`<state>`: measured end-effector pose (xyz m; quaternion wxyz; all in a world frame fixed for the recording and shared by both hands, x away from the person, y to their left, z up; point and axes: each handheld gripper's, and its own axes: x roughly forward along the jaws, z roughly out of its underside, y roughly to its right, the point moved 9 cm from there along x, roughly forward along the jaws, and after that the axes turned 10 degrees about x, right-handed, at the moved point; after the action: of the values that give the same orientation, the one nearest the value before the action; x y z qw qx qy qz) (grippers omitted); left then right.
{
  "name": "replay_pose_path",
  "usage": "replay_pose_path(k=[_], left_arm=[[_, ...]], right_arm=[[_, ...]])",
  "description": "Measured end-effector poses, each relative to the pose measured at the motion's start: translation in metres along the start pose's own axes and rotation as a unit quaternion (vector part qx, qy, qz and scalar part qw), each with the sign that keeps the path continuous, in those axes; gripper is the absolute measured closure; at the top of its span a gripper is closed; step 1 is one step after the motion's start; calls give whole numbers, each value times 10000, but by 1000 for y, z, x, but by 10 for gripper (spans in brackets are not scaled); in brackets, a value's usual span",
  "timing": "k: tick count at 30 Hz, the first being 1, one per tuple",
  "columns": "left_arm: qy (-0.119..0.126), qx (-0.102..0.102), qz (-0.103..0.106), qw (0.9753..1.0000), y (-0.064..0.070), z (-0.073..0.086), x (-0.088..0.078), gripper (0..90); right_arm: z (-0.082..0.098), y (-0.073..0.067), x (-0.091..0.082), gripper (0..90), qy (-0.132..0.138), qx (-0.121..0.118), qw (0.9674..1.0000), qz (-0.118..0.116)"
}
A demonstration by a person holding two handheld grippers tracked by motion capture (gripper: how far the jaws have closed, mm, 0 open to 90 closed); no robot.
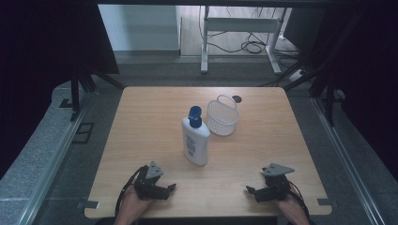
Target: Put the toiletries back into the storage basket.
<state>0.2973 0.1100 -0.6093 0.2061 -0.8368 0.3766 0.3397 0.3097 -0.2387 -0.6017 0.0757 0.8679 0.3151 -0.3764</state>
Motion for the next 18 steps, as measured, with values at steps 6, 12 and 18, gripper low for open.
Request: replay_pose_path(k=[6, 12, 18], left_arm=[[0, 1, 0, 10000, 0, 0, 0, 113], [-1, 2, -1, 10000, 0, 0, 0, 113], [0, -2, 0, 10000, 0, 0, 0, 113]], right_arm=[[-4, -5, -3, 0, 70, -128, 9998, -139], [-8, -10, -6, 0, 112, -264, 9995, -165], [-13, -13, -8, 0, 202, -254, 9992, -229]])
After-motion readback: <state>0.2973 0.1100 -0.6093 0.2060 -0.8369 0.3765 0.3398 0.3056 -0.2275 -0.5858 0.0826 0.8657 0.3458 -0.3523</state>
